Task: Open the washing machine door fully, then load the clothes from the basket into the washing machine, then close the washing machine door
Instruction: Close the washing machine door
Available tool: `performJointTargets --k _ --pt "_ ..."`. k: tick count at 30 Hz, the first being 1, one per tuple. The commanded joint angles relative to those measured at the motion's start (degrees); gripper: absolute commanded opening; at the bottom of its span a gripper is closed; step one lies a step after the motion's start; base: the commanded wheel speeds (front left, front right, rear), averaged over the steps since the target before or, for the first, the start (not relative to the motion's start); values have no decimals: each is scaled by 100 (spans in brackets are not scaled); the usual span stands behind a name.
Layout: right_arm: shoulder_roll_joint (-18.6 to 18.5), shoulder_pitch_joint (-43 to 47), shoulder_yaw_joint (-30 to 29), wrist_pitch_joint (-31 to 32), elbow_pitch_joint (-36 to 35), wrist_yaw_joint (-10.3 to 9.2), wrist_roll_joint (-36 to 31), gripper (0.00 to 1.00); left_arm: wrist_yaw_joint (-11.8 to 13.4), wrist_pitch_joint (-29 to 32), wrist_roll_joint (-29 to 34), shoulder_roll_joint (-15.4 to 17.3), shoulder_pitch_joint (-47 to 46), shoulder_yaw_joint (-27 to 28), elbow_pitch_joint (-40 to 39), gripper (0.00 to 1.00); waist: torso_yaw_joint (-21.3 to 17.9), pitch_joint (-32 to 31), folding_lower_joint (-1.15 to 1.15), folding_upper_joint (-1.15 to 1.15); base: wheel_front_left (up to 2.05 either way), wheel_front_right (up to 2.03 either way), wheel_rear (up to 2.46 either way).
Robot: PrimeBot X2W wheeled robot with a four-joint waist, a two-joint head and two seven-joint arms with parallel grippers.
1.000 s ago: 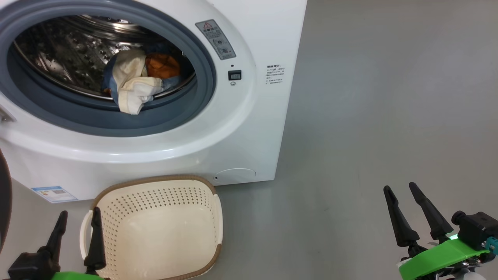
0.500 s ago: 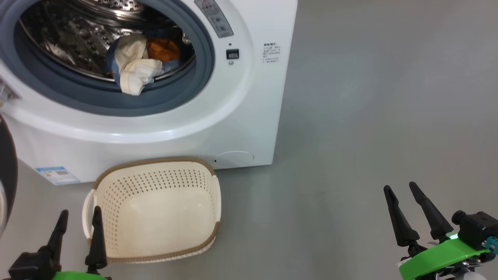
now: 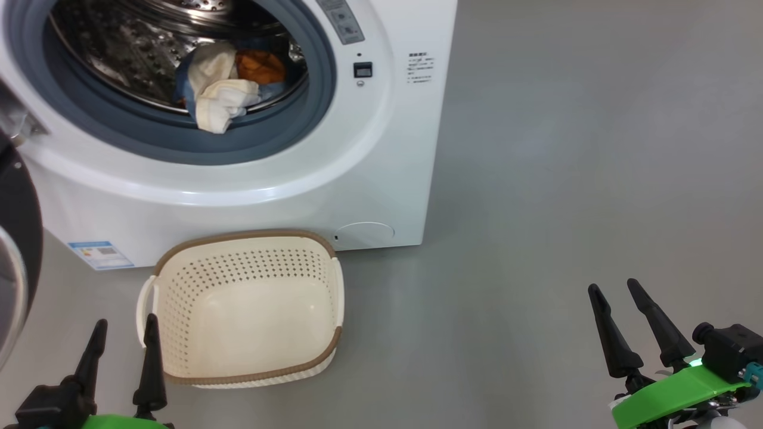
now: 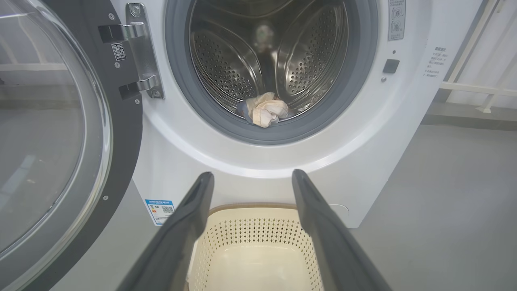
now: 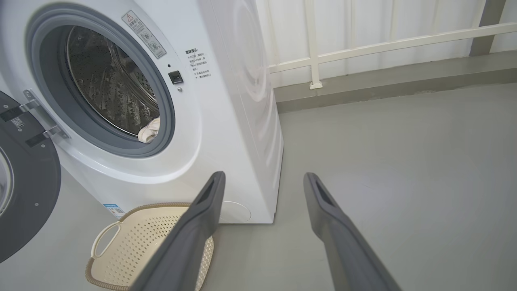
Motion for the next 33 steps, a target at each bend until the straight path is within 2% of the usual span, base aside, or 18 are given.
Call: performJointTargets --k 1,8,21,33 --pt "-121 -67 107 -69 -146 9 -20 100 -9 -37 -5 61 -106 200 -167 100 90 -16 0 0 0 0 0" --pt "-190 -93 269 -69 -167 9 -32 100 -9 -37 -30 -16 -79 339 -186 100 501 -52 0 0 0 0 0" --pt "-349 -223 575 -69 -133 9 -16 100 -4 -37 -101 -93 132 502 -240 100 1591 -134 0 0 0 0 0" --pt "-511 -373 823 -69 -88 9 10 100 233 -37 -492 -97 271 280 -274 100 2660 -143 0 0 0 0 0"
